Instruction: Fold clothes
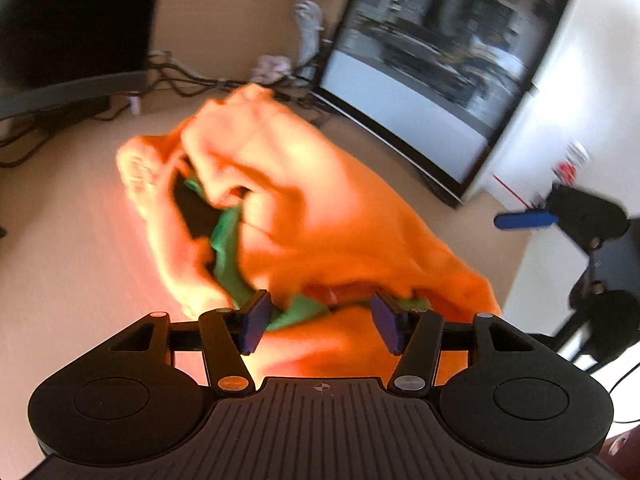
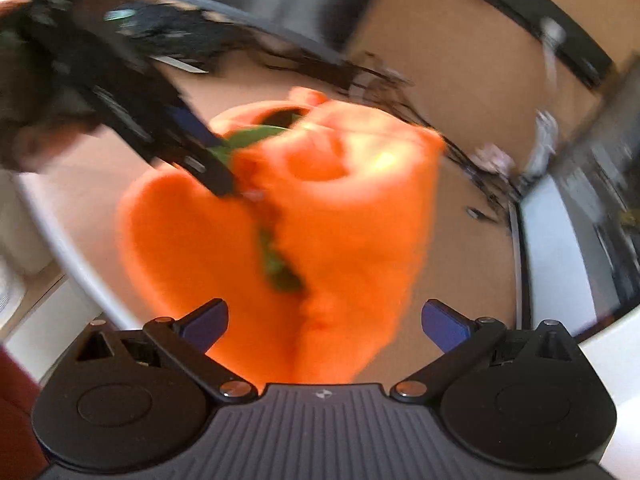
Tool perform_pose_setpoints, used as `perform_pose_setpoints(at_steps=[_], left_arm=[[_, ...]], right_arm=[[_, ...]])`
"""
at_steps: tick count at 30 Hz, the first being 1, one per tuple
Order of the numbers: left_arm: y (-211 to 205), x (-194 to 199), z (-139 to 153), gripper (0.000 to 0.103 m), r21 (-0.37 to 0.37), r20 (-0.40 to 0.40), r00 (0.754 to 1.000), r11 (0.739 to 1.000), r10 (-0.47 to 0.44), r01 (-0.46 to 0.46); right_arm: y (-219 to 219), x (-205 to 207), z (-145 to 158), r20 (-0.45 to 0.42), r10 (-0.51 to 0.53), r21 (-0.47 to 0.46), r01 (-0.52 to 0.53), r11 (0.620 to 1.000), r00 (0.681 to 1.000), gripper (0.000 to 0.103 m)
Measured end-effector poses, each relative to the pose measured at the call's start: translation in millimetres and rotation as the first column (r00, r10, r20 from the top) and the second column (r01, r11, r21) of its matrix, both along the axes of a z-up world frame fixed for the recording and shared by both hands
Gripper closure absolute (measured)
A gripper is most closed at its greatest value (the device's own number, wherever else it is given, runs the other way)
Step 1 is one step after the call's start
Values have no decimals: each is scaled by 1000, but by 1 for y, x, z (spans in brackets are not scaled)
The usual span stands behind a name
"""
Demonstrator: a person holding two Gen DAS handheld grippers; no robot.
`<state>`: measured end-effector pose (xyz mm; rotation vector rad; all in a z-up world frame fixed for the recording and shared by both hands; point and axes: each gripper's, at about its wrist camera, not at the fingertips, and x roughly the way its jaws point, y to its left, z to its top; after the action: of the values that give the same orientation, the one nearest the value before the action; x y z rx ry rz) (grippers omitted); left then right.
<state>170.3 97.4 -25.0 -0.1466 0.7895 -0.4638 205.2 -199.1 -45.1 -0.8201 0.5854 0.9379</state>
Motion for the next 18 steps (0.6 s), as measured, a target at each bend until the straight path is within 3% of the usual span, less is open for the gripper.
perform_pose_setpoints(at_steps=[2,6,10,11,14,18], left_arm=[[-6,-6,-7,43,-4,-23,1000,1000,2,-3],[-8,-15,-4,42,-1,-18,999,999,44,-44],[1,-27,13,37,64,8,993,991,118,-118],[2,-31,17,33,89,14,992,988,127,-127],[-14,-45,25,23,193,33,997,979,65,-70],[-48,-59,18,19,357,30,998,933,-63,48]], right_arm=[[7,-8,-4,-10,86,-15,-86,996,996,9],[17,-14,-22,18,229,-31,-228,973,973,9],[13,-8,-42,70,329,-26,-328,944,942,9],[12,1,-42,39,309,-2,-309,951,950,10],[10,29,-39,-78,228,74,-223,972,970,29],[6,68,-37,-242,128,157,-91,983,962,32]])
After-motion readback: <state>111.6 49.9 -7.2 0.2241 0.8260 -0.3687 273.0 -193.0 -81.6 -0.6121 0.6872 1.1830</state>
